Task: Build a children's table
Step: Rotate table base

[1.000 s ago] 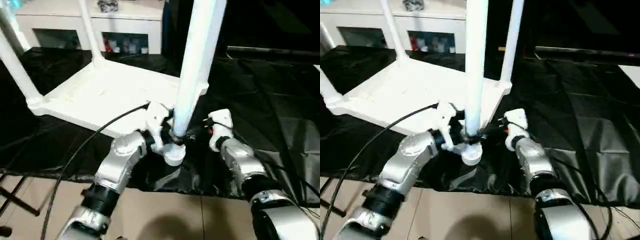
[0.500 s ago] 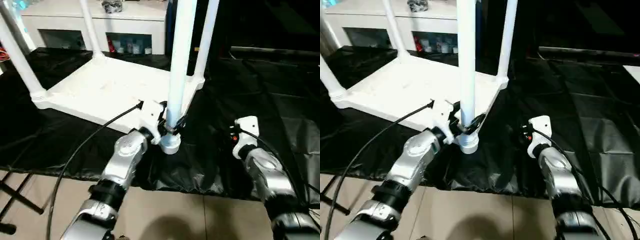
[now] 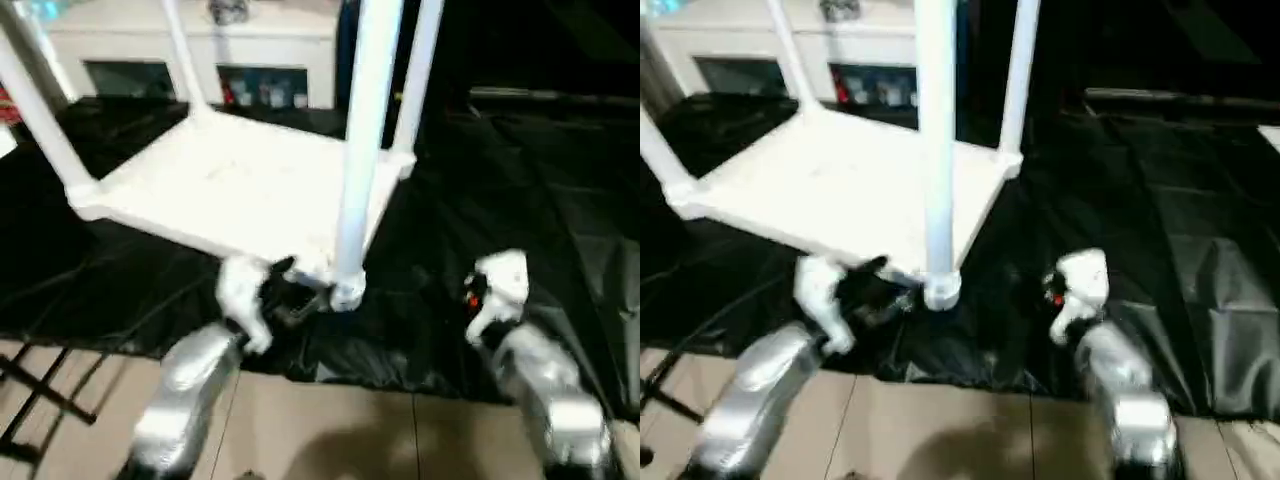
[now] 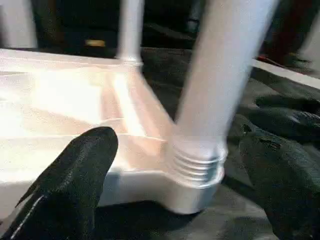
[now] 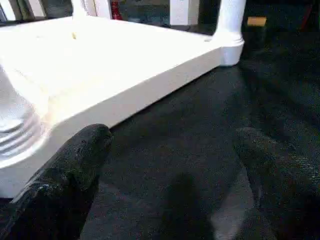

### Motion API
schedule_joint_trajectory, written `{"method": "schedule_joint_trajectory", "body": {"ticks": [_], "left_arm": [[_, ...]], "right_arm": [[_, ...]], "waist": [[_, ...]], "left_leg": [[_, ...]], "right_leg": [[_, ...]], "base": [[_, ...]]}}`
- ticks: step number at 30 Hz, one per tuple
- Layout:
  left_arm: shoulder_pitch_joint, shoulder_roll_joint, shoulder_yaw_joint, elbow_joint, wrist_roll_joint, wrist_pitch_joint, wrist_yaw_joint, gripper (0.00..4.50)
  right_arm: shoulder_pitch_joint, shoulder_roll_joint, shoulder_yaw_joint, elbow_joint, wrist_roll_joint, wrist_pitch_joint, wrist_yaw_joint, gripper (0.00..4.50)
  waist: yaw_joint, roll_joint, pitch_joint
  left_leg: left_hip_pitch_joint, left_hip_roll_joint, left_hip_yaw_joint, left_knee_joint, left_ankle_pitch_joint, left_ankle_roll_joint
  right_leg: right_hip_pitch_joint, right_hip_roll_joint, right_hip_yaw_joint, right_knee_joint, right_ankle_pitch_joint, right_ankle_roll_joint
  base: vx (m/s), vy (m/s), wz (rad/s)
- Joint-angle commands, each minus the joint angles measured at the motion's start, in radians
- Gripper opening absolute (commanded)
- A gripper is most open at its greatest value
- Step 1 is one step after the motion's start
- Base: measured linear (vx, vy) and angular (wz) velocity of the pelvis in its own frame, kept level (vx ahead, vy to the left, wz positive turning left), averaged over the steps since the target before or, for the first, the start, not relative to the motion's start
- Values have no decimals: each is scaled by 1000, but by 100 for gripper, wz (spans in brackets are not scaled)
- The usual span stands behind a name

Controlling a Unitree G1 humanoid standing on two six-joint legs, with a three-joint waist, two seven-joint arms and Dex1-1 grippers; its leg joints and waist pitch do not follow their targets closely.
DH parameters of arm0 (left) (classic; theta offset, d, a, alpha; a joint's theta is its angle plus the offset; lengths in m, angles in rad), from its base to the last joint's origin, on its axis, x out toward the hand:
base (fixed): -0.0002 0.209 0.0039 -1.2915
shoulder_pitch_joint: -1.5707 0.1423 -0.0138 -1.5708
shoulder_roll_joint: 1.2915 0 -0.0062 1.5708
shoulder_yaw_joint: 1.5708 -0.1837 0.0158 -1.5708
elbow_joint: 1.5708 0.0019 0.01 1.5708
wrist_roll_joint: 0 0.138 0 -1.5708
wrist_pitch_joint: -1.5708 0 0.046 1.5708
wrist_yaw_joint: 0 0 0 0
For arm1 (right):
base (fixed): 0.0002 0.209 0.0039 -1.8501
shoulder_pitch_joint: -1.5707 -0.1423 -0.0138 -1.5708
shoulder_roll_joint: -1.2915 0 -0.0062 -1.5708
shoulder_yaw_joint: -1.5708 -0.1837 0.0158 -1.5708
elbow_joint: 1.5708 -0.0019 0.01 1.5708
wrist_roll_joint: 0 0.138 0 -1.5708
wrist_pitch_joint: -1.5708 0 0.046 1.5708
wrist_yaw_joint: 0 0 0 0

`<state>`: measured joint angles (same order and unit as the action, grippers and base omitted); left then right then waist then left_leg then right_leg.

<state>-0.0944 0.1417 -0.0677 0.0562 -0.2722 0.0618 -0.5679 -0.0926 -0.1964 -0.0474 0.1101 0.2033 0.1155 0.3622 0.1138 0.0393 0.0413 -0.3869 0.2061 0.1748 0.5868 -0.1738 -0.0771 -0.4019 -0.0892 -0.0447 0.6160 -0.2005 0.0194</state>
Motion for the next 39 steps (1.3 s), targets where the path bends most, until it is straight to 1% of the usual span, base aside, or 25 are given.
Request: {"method": "schedule_joint_trajectory", "body": {"ticks": [1, 2, 3, 4, 5, 7, 8, 9, 10, 11, 13, 14, 15, 16, 18, 19, 21, 22, 23, 26, 30, 35, 36, 37, 39], "left_arm": [[-1, 1, 60, -100, 17, 46, 102, 450], [-1, 1, 60, -100, 17, 46, 102, 450], [-8, 5, 74, -127, 38, 89, 156, 450], [-21, 14, 85, -143, 88, 125, 216, 450], [-32, 11, 93, -145, 100, 173, 255, 450], [-39, -4, 95, -146, 81, 218, 279, 450], [-38, -10, 91, -149, 71, 223, 280, 450], [-29, -17, 84, -148, 67, 236, 284, 450], [-21, -27, 79, -146, 76, 229, 295, 450], [-13, -32, 65, -159, 105, 233, 310, 450], [1, -15, 37, -186, 144, 246, 307, 450], [8, -5, 38, -191, 125, 257, 288, 450], [10, -6, 44, -189, 110, 263, 283, 450], [4, -8, 38, -180, 113, 260, 282, 450], [-3, 3, 18, -166, 134, 232, 269, 450], [0, -5, 22, -165, 134, 233, 284, 450], [-1, -13, 26, -168, 140, 244, 306, 450], [-2, -54, 48, -193, 95, 281, 329, 450], [-3, -55, 40, -207, 92, 291, 323, 450], [-3, -42, 15, -226, 92, 295, 296, 450], [-11, -20, 13, -185, 113, 281, 288, 450], [16, -32, 25, -191, 97, 315, 296, 450], [36, -26, 19, -200, 100, 302, 293, 450], [48, -22, 15, -208, 102, 294, 289, 450], [61, -20, 14, -225, 100, 287, 288, 450]], "right_arm": [[17, 20, -9, -77, 3, 86, -80, 446], [17, 20, -9, -77, 3, 86, -80, 446], [21, 27, -7, -100, 6, 144, -107, 446], [28, 32, 1, -130, -5, 190, -134, 446], [37, 23, 11, -148, -21, 204, -137, 446], [56, 11, 5, -175, -43, 226, -155, 446], [61, 11, -3, -183, -48, 234, -164, 446], [77, 10, -13, -195, -54, 239, -172, 446], [92, 7, -21, -206, -54, 242, -174, 446], [110, 1, -33, -228, -49, 255, -174, 446], [152, 4, -39, -283, -23, 252, -160, 446], [175, 27, -38, -309, -13, 249, -177, 446], [180, 38, -40, -313, -11, 247, -190, 446], [185, 46, -34, -321, -10, 244, -196, 446], [197, 56, -12, -338, -18, 193, -194, 446], [202, 57, -18, -352, -15, 190, -195, 446], [207, 55, -19, -375, -8, 198, -186, 446], [214, 64, -44, -420, 26, 215, -180, 446], [212, 63, -56, -431, 26, 233, -190, 446], [206, 58, -76, -433, 35, 265, -197, 446], [204, 49, -58, -395, 7, 234, -195, 446], [222, 49, -35, -381, -20, 272, -215, 446], [235, 48, -29, -383, 3, 245, -176, 446], [242, 46, -25, -384, 12, 221, -152, 446], [250, 54, -18, -391, 36, 179, -112, 446]], "waist": [[2, -6, -47], [1, -4, -47], [1, 1, -46], [-1, 18, -45], [-4, 10, -43], [-4, 57, -45], [-8, 46, -46], [-12, 6, -49], [-2, 18, -53], [-3, 0, -51], [1, 3, -57], [-2, -8, -57], [-1, 4, -56], [-8, -25, -56], [-12, 18, -56], [-19, 16, -53], [-25, 0, -54], [-25, 12, -55], [-23, 6, -55], [-20, 8, -55], [-23, 5, -53], [-23, 1, -54], [-24, -5, -53], [-21, 1, -56], [-21, 1, -55]], "left_leg": [[14, 21, -7, -87, -339, -2], [14, 20, -8, -89, -344, -11], [14, 18, -9, -89, -350, -16], [18, 18, -11, -91, -373, -31], [17, 17, -10, -90, -380, -34], [20, 8, -16, -86, -385, -56], [17, 9, -13, -86, -378, -52], [9, 5, -9, -82, -338, -39], [8, 4, -9, -80, -286, -24], [5, 4, -5, -78, -275, -11], [1, 7, -6, -73, -208, 11], [0, 7, -5, -72, -196, 17], [-2, 5, -6, -74, -181, 19], [-2, 5, -7, -75, -178, 26], [11, 10, -9, -77, -227, 5], [8, 10, -10, -81, -248, -10], [8, 8, -9, -80, -262, -15], [10, 8, -10, -80, -268, -14], [11, 6, -9, -78, -267, -11], [9, 6, -11, -79, -270, -5], [6, 1, -10, -79, -279, -8], [8, 3, -10, -80, -289, -14], [6, 3, -10, -81, -284, -9], [5, 5, -11, -79, -276, -2], [4, 6, -11, -79, -281, 5]], "right_leg": [[32, -33, 30, -90, -274, -129], [32, -33, 29, -91, -284, -120], [31, -33, 29, -91, -292, -114], [28, -29, 29, -94, -293, -102], [28, -27, 29, -96, -298, -93], [29, -30, 28, -93, -301, -81], [30, -29, 29, -102, -294, -74], [38, -25, 29, -100, -269, -70], [35, -27, 33, -93, -246, -76], [35, -28, 34, -98, -247, -75], [38, -29, 35, -91, -193, -70], [38, -28, 35, -89, -180, -67], [36, -29, 34, -86, -175, -65], [41, -30, 31, -80, -189, -66], [26, -28, 34, -89, -220, -64], [29, -25, 33, -91, -198, -65], [35, -21, 33, -88, -156, -66], [35, -24, 34, -87, -139, -73], [36, -24, 34, -87, -132, -77], [37, -26, 33, -89, -151, -79], [38, -27, 32, -96, -218, -62], [35, -26, 33, -97, -257, -55], [35, -27, 33, -98, -255, -53], [36, -29, 34, -95, -237, -55], [35, -29, 33, -97, -232, -58]], "base": [[0, 0, 0], [0, 0, 0], [0, 0, 0], [0, 0, 0], [0, 0, 0], [0, 0, 0], [0, 0, 0], [0, 0, 0], [0, 0, 0], [0, 0, 0], [0, 0, 0], [0, 0, 0], [0, 0, 0], [0, 0, 0], [0, 0, 0], [0, 0, 0], [0, 0, 0], [0, 0, 0], [0, 0, 0], [0, 0, 0], [0, 0, 0], [0, 0, 0], [0, 0, 0], [0, 0, 0], [0, 0, 0]]}}
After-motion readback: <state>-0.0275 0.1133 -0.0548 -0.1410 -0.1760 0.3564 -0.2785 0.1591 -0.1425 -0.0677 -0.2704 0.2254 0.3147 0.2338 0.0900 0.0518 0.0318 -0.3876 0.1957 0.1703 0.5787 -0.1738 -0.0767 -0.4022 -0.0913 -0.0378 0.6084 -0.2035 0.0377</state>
